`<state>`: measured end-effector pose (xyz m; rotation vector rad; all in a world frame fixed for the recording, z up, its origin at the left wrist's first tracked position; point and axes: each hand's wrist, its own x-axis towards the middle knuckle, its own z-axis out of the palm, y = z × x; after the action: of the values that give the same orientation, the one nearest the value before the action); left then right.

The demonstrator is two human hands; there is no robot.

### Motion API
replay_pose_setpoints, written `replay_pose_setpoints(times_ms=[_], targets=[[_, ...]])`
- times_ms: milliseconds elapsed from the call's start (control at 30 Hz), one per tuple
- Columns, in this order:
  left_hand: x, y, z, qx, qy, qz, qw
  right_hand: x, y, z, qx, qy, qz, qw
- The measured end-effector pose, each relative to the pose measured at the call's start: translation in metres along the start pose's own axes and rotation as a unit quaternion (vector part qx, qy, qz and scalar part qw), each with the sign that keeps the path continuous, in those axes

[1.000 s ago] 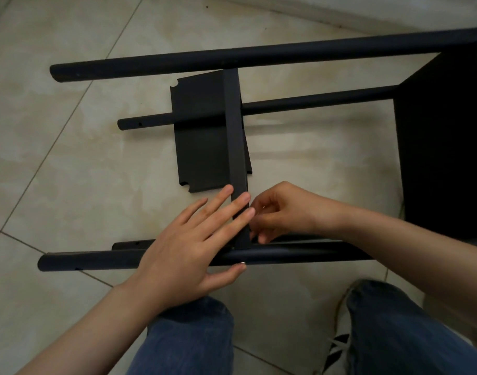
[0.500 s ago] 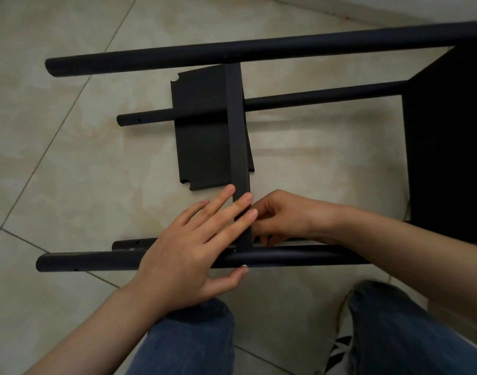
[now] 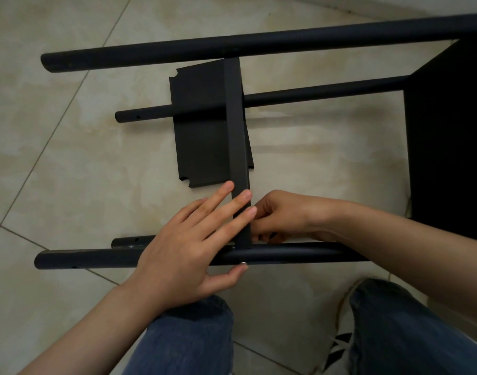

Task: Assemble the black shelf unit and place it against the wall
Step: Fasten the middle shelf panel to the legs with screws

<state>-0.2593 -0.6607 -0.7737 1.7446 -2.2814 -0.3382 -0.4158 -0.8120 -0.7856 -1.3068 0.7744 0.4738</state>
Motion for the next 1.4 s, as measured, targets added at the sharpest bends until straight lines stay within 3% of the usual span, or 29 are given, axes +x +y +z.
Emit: replay_pose_setpoints(times_ms=[167,400,1000,1400], targets=[[0.000,0.000,0.000,-0.003,0.004,-0.001,1.000,-0.001,0.000,-0.007,0.052,-0.055,0.017,0.997],[0.001,0.001,-0.001,-0.004,0.004,-0.004,1.000,0.001,-0.004,-0.004,-0.004,-0.036,0.040,0.999],[0.001,0.001,-0.001,-0.005,0.003,-0.002,1.000,0.001,-0.002,-0.010,0.079,-0.085,0.063,0.991],[0.002,0.001,-0.001,-0.008,0.007,-0.003,1.000,-0.001,-0.001,-0.012,0.071,-0.081,0.042,0.993]])
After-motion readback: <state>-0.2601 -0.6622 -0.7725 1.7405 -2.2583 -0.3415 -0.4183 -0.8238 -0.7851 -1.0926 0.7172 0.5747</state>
